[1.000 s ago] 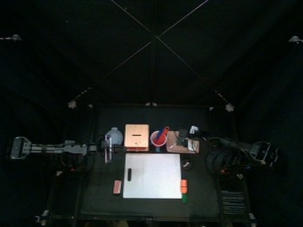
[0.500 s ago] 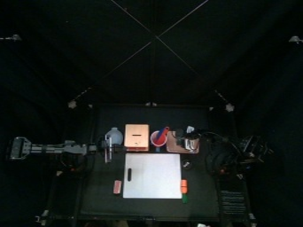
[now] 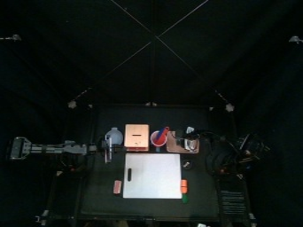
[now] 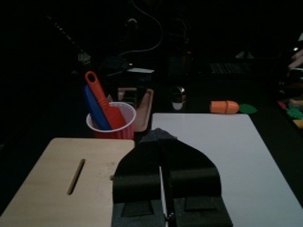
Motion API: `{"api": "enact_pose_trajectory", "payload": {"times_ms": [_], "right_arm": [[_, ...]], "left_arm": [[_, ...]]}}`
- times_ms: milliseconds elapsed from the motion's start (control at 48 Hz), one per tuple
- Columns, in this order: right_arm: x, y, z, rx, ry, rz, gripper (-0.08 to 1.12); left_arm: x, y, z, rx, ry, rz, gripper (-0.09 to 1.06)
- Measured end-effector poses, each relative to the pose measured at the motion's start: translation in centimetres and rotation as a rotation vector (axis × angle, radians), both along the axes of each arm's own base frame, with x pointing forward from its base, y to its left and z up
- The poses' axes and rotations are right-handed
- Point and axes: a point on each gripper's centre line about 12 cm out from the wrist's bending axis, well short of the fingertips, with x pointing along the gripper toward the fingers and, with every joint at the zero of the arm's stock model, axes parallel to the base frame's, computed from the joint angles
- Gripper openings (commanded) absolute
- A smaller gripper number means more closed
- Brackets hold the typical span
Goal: Place sushi on board then cut the sushi with the knife then place the pieces on the plate
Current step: Place the sushi on the board
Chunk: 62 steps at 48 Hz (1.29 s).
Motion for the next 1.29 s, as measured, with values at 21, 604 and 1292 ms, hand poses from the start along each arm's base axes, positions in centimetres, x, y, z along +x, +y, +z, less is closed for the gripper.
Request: {"api": "enact_pose_trajectory", "payload": {"times_ms": [21,604,1292], "right_arm": [[0.0,0.0,0.0,0.001,0.001,0.0,0.87],[1.1,1.7,3.7,0.121,-0.046,-0.075,0.62],[4.2,10.6,7.3,0.344,-0.329,-0.439,0.62]], "left_arm": [[0.0,0.0,0.0,0.0,0.002,0.0,0.0],[0.0,0.0,0.0,-0.003,0.0,0.0,0.0],[-0.2,-0.1,0.3,0.0,-0.014,-0.003,0.0]]}}
